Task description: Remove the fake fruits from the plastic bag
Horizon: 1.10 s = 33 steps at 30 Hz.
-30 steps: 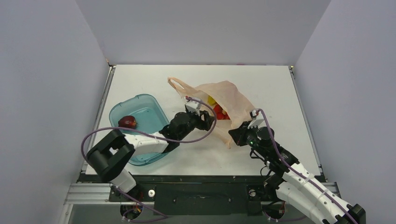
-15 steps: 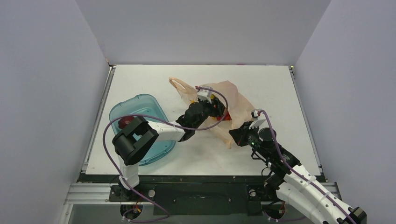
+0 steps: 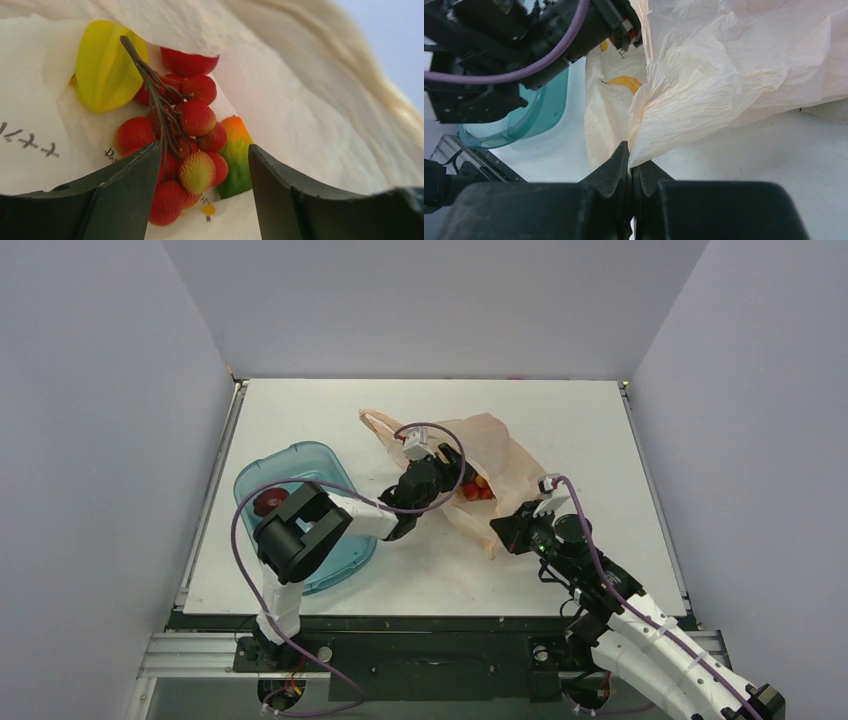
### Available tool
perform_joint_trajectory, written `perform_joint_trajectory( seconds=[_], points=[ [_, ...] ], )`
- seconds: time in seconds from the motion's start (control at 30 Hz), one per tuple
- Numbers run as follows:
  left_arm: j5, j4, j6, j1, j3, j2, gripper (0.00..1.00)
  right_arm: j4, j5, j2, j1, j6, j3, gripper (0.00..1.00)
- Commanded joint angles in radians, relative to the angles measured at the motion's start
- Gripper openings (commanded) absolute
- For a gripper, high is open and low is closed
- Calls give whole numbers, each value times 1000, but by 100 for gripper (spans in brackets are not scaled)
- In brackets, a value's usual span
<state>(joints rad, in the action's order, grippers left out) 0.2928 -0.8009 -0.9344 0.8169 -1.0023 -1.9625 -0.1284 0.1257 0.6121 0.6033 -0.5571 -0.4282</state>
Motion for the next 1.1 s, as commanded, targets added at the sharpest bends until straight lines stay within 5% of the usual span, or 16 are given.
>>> perform_joint_trajectory(
  seconds=[0.0,0.23,0.4,0.6,0.8,1.07],
  points=[
    [-45,27,-136,-28,-107,-84,61,43,19,-8,8,4,4,0],
    [95,236,-106,-22,-273,-162,64,54,32,4,10,8,-5,0],
    [61,227,-142,-22,-343,-262,62,65,42,17,9,11,-10,0],
    [44,164,-205,-34,-358,-327,41,50,32,6,9,16,-12,0],
    [-17,82,-208,-61,-292,-276,0,25,-24,-3,8,28,-4,0],
    [-118,27,-225,-103,-145,-112,0,-8,-168,-10,8,46,9,0]
  ],
)
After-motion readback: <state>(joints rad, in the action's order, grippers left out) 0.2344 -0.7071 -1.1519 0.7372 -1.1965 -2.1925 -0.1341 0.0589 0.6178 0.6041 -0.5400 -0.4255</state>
